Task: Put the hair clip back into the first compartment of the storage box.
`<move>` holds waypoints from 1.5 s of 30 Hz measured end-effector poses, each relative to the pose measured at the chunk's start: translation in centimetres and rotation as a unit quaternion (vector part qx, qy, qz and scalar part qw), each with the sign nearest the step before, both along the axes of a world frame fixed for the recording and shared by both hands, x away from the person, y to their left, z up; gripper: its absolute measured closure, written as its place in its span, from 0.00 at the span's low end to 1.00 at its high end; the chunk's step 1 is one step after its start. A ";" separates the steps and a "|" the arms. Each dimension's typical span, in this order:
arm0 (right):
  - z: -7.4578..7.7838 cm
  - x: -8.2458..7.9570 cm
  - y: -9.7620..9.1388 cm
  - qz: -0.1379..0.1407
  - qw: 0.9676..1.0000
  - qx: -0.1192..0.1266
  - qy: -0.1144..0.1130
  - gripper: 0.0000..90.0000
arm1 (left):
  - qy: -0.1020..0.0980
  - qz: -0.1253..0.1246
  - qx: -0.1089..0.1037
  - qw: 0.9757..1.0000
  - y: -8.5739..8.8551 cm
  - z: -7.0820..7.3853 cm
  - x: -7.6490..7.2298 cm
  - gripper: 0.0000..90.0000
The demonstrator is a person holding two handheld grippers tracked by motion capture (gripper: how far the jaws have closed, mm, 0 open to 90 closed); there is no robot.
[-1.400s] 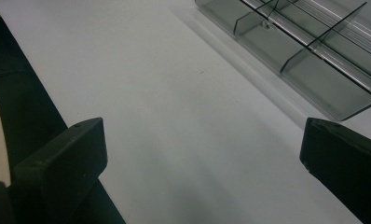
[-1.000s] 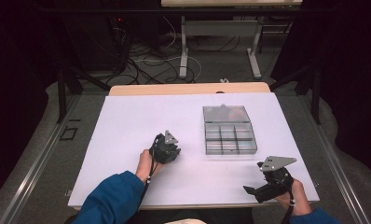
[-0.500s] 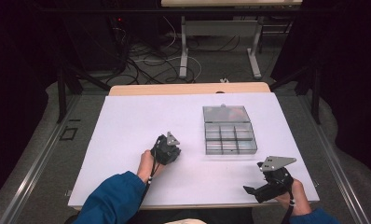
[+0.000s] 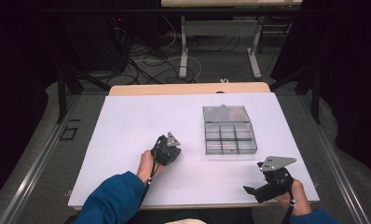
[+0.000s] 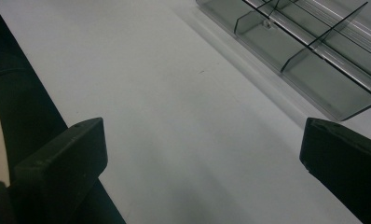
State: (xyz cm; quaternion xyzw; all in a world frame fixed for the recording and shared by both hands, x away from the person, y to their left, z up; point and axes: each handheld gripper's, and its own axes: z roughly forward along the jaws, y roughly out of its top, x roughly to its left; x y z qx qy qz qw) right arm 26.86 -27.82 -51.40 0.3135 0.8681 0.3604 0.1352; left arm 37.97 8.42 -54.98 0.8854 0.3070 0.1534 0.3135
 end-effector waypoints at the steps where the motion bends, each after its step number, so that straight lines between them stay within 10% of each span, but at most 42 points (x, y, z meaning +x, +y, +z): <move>1: 0.0 0.0 0.0 0.000 1.000 0.000 0.000 0.00 | 0.000 -0.001 0.001 1.000 0.0 0.0 0.0 1.00; 45: 0.0 0.0 0.0 -0.003 1.000 -0.001 0.001 0.01 | -0.019 -0.009 -0.019 1.000 1.4 2.9 -0.2 1.00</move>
